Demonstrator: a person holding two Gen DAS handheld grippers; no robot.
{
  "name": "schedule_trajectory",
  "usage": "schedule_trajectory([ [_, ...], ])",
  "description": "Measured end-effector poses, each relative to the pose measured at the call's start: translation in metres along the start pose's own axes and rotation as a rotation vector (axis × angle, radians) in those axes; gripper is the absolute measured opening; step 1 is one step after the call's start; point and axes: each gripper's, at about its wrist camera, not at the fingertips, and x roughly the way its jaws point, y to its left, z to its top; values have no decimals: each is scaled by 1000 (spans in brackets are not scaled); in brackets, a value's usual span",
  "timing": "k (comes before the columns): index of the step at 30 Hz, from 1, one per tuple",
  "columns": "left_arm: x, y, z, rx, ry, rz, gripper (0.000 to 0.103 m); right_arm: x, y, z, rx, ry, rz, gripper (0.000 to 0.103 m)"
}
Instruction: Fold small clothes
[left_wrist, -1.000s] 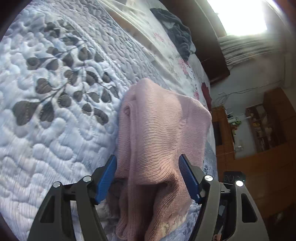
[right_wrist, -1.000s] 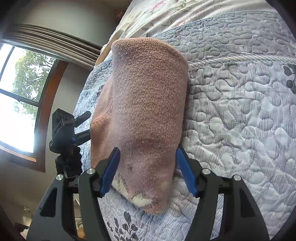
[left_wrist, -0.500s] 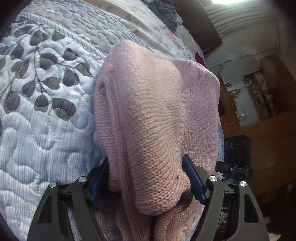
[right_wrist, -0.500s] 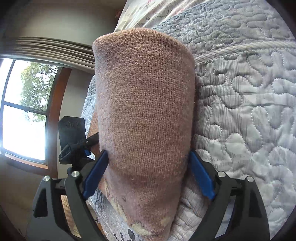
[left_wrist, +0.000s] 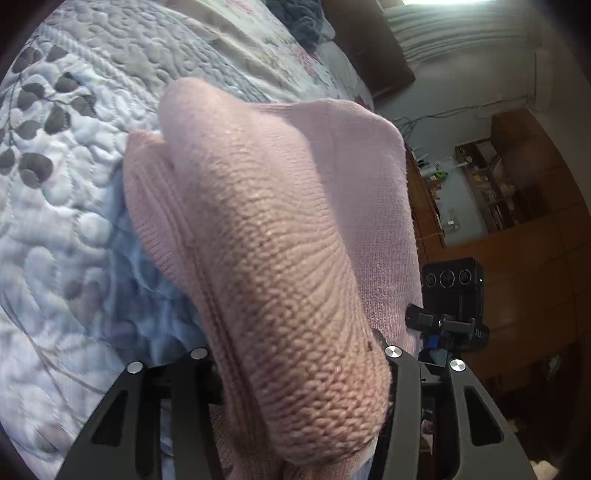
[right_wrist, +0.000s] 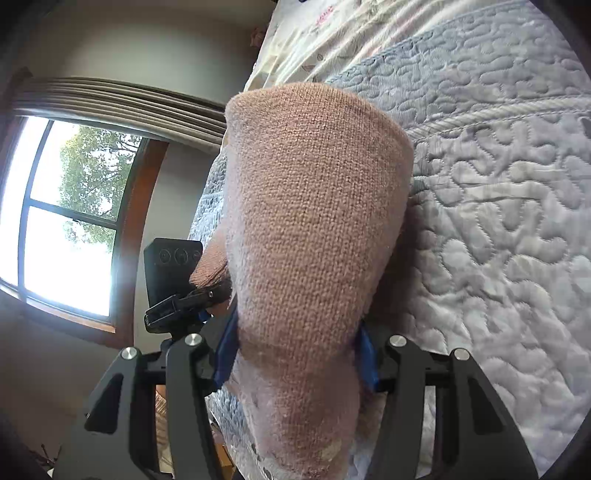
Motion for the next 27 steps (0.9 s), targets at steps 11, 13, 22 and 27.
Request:
schedule_trajectory([
  [11,65,-131,-80,97,14,-105,50,-165,-18,-98,4,-71,-31,52],
  [13,79,-138,-98,98,28,-104,50,-181,-34,-118,39,-83,-29,52],
  [22,117,-105,-150,61,68,-13,52,-171,-110,-189,199,-126,15,53],
  [27,114,-95,-166,50,58,47,56,-156,-105,-196,160,-135,-32,63],
])
